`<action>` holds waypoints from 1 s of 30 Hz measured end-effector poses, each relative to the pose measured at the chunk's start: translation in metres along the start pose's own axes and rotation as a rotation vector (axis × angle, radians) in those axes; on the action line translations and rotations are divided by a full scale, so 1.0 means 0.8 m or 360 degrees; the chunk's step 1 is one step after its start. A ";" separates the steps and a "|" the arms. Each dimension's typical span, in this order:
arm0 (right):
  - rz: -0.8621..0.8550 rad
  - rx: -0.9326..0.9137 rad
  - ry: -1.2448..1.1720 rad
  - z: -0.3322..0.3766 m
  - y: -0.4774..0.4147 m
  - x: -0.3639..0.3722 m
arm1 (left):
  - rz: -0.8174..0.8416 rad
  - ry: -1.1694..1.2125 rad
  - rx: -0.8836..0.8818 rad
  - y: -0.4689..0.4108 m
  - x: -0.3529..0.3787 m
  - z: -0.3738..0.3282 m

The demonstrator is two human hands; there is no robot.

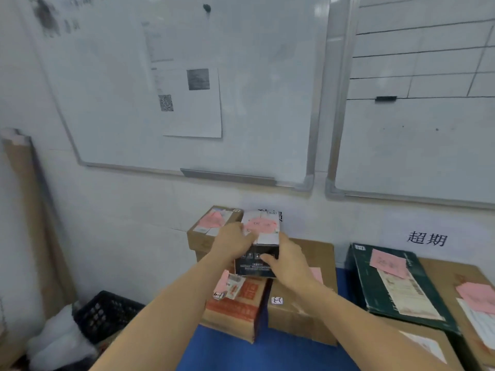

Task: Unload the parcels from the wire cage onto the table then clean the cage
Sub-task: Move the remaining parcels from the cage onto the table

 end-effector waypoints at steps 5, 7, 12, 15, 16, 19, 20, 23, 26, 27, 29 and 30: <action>0.0018 0.0089 0.0055 0.010 -0.017 0.038 | 0.0180 -0.0096 0.0241 -0.032 0.005 0.033; 0.0022 0.0081 0.0073 0.012 -0.024 0.044 | 0.0209 -0.0181 0.0264 -0.044 0.007 0.049; 0.0059 0.0050 0.0161 0.019 -0.034 0.053 | 0.0224 -0.0501 0.0351 -0.063 0.002 0.075; 0.0072 0.0030 0.0204 0.026 -0.035 0.058 | 0.0270 -0.0581 0.0368 -0.066 -0.003 0.083; 0.0081 0.0026 0.0215 0.028 -0.034 0.059 | 0.0290 -0.0591 0.0360 -0.066 -0.006 0.084; 0.0146 0.0004 0.0278 0.035 -0.032 0.059 | 0.0323 -0.0590 0.0327 -0.068 -0.011 0.090; 0.0161 -0.0024 0.0333 0.035 -0.031 0.057 | 0.0311 -0.0599 0.0308 -0.069 -0.013 0.092; 0.0166 -0.0111 0.0615 0.033 -0.030 0.042 | 0.0261 -0.0696 0.0265 -0.071 -0.020 0.099; 0.0176 -0.0153 0.0827 0.037 -0.021 0.015 | 0.0289 -0.0712 0.0249 -0.070 -0.027 0.096; 0.0181 -0.0158 0.0874 0.038 -0.018 0.006 | 0.0297 -0.0708 0.0254 -0.069 -0.029 0.091; 0.0184 -0.0161 0.0955 0.040 -0.009 -0.013 | 0.0296 -0.0722 0.0299 -0.064 -0.030 0.078; 0.0171 -0.0167 0.0992 0.039 -0.004 -0.021 | 0.0292 -0.0738 0.0338 -0.059 -0.028 0.068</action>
Point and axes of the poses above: each hand's wrist, its own y-axis away from the middle knuckle, its own x-axis out of the palm, z = x × y, the point moved 1 cm from there along -y, towards the middle knuckle, and after that the axes turned 7 degrees about y, right-handed, at the moved point
